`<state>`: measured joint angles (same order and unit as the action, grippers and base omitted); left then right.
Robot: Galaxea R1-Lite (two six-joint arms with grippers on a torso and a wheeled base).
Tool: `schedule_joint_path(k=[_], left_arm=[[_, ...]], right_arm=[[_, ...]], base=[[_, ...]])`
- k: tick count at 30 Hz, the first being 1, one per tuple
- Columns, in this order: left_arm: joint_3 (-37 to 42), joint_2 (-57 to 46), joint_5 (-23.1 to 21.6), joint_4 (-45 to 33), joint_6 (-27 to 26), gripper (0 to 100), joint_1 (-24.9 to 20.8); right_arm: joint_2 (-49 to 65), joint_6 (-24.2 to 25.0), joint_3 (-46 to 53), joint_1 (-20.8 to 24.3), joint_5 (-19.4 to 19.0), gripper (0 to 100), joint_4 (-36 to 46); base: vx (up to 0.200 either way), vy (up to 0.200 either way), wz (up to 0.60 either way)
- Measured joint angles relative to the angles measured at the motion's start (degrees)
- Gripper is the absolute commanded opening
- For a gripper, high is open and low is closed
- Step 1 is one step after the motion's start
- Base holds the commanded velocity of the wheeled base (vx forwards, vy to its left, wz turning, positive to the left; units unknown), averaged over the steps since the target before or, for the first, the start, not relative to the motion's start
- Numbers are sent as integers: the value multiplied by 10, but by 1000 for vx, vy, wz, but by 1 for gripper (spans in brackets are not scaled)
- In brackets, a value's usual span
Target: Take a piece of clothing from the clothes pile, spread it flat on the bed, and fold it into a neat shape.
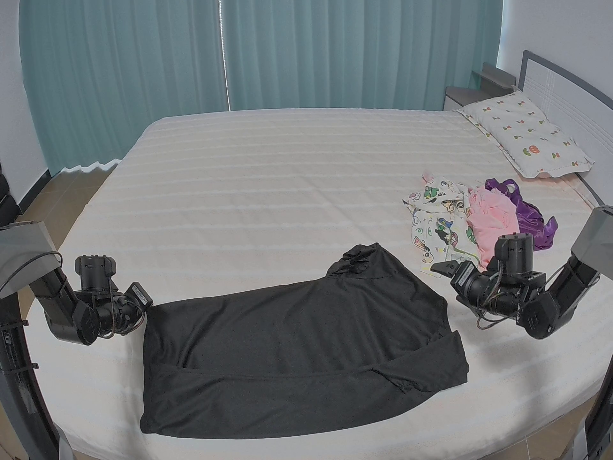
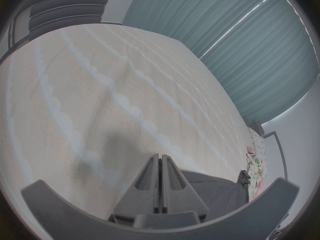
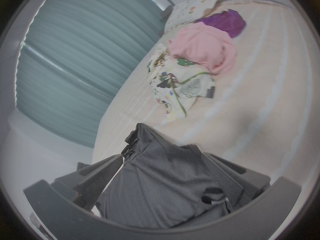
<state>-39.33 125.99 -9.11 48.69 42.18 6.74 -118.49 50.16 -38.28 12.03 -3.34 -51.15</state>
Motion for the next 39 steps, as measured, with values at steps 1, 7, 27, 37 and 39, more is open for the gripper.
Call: schedule_joint_path(k=[1, 7, 27, 37, 39], left_arm=[[0, 0, 0, 0, 2, 0, 1], [1, -4, 0, 0, 10, 0, 7], [15, -13, -4, 1, 27, 0, 12], [15, -14, -3, 2, 27, 0, 12], [14, -14, -3, 2, 27, 0, 11]], right_arm=[[-3, -13, -17, 1, 0, 100, 15], [-36, -105, -153, 5, 0, 100, 127], [-224, -328, -458, 41, 5, 100, 251], [-259, -328, -490, 46, 5, 0, 263], [-262, -326, -492, 45, 5, 0, 260]], base=[[0, 0, 0], [0, 0, 0], [0, 0, 0], [0, 0, 0], [0, 0, 0]])
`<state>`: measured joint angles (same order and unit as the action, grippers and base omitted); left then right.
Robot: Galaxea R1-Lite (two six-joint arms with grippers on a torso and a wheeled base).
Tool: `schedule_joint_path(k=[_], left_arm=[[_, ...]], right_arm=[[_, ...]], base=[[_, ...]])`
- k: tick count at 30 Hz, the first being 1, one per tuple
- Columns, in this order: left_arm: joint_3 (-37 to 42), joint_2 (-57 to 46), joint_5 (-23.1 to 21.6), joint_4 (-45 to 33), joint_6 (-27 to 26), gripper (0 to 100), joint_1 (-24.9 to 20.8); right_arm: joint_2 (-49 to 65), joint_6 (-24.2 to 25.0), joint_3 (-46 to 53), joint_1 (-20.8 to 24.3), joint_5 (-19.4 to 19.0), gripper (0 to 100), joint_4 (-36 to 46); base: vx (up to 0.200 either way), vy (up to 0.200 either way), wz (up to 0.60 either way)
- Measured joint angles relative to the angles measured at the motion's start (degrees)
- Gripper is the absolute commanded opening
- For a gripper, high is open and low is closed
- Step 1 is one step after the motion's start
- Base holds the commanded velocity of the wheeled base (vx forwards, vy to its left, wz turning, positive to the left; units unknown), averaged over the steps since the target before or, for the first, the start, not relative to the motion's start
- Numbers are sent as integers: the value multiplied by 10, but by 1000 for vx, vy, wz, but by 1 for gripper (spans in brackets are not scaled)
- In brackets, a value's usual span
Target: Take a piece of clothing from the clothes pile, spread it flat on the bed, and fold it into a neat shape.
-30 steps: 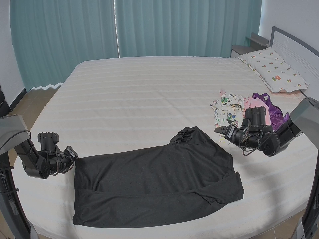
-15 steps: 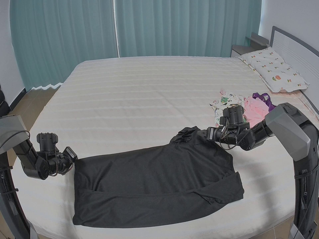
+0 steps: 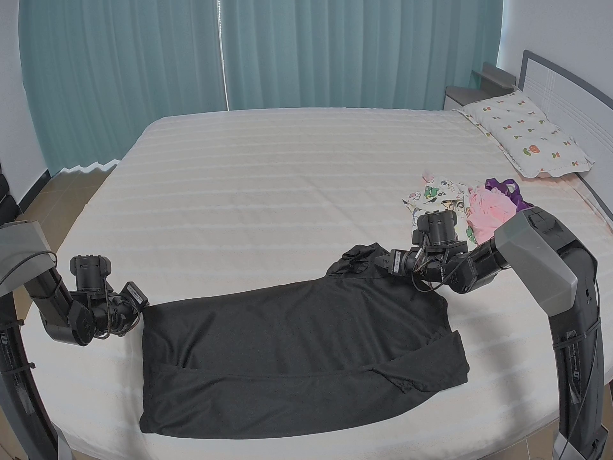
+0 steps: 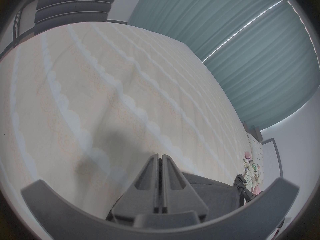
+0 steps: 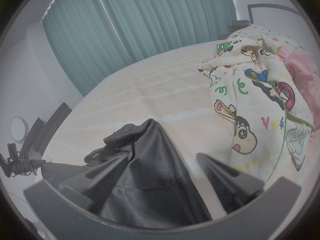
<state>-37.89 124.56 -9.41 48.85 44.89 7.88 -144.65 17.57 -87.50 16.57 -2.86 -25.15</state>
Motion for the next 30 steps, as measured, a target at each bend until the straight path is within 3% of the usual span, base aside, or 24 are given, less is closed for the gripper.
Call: schedule_joint_path(k=[7, 18, 30], left_arm=[[-1, -1, 1, 0, 0, 0, 0], [0, -17, 1, -2, 0, 0, 4], [-1, -46, 1, -2, 0, 0, 25]], right_arm=[[-5, 16, -5, 0, 1, 0, -2], [39, 94, 32, -9, 2, 0, -8], [84, 123, 88, -31, 2, 0, -57]], base=[[0, 0, 0], [0, 0, 0], [0, 0, 0]])
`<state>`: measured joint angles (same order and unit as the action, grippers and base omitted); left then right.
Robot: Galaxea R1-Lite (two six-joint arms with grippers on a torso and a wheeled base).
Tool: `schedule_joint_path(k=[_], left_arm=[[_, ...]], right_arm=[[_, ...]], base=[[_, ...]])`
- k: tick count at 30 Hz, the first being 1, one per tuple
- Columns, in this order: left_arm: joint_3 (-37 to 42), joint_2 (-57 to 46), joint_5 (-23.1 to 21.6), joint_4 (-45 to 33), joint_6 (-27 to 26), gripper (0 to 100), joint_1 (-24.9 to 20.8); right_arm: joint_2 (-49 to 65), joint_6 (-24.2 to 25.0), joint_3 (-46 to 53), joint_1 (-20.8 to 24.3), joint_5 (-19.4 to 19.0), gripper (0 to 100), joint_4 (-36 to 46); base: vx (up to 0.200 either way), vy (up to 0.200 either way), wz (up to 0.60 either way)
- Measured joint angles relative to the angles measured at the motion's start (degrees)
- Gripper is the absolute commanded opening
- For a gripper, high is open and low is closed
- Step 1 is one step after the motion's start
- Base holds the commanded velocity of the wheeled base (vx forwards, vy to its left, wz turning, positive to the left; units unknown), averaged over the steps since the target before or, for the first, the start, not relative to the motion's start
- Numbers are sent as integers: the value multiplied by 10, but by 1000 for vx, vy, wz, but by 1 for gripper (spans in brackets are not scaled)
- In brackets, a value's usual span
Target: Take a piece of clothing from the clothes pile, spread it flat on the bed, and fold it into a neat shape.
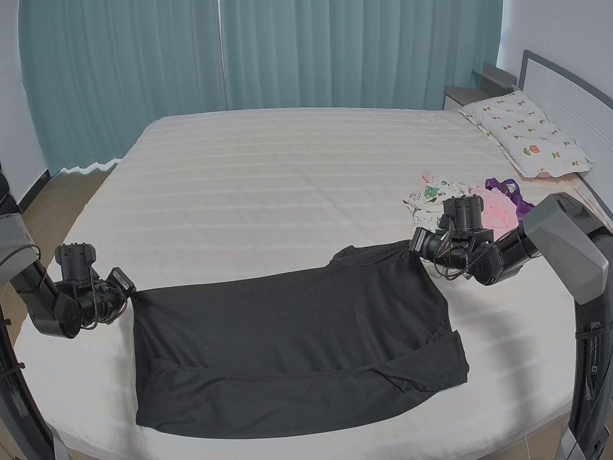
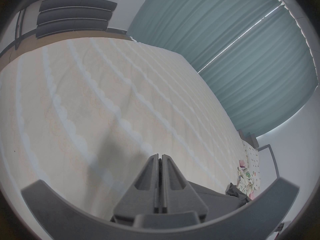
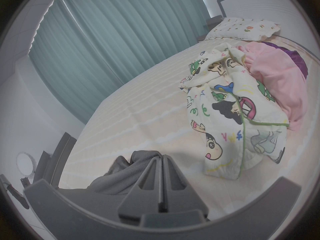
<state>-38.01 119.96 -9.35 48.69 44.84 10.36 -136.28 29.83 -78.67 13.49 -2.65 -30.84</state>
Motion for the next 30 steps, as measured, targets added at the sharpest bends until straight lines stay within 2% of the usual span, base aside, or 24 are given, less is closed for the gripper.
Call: schedule_joint_path(k=[16, 30], left_arm=[[8, -20, -1, 0, -5, 0, 4], [76, -61, -4, 3, -70, 0, 4]], right_arm=[[47, 9, 79, -13, -11, 0, -47], [125, 4, 250, -28, -40, 0, -108]], base=[[0, 0, 0], [0, 0, 0]])
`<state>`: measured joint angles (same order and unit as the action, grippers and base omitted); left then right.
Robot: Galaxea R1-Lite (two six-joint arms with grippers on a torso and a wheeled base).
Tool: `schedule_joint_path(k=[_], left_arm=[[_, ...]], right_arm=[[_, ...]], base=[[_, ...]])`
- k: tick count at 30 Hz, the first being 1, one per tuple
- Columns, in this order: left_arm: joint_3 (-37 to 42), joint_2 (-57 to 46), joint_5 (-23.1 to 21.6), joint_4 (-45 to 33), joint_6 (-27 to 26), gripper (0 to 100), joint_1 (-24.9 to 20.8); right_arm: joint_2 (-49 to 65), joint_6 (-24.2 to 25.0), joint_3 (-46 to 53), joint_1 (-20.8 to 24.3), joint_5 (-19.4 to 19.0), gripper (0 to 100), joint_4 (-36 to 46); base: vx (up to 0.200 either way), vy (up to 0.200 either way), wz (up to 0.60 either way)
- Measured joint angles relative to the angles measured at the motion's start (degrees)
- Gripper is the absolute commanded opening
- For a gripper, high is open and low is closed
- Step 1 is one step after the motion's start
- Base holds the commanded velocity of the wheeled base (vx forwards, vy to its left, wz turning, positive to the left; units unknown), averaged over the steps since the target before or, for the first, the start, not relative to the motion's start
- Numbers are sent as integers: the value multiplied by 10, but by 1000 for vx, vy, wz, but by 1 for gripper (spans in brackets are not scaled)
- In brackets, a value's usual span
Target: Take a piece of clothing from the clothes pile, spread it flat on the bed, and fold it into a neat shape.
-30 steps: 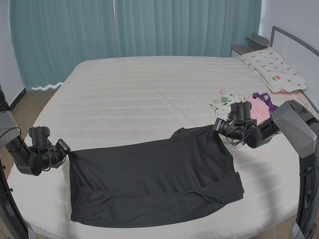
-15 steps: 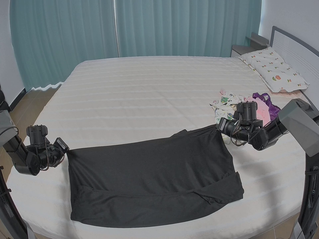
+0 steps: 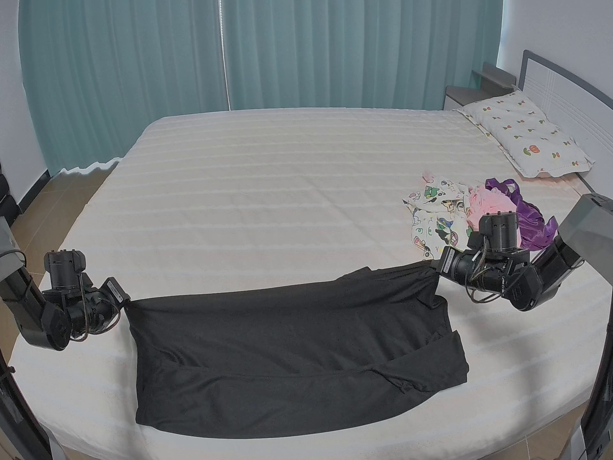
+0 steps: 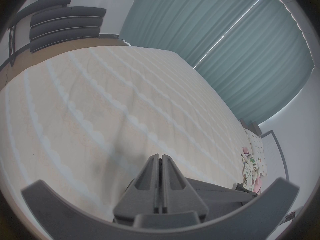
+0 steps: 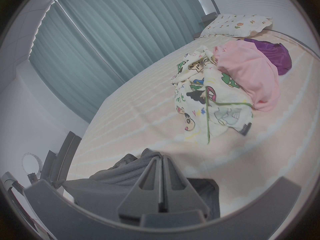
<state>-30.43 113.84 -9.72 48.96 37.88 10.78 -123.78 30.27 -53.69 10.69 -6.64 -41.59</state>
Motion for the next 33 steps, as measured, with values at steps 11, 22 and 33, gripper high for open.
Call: schedule_joint_path(k=[11, 22, 33], left_arm=[[84, -35, -1, 0, -54, 0, 0], [158, -15, -3, 0, -68, 0, -8], [197, 21, -4, 10, -68, 100, -38]], right_arm=[[76, -4, 149, -2, -22, 0, -25], [89, -9, 262, 1, -26, 0, -84], [53, -5, 280, 3, -24, 100, -90]], base=[[0, 0, 0], [0, 0, 0], [0, 0, 0]])
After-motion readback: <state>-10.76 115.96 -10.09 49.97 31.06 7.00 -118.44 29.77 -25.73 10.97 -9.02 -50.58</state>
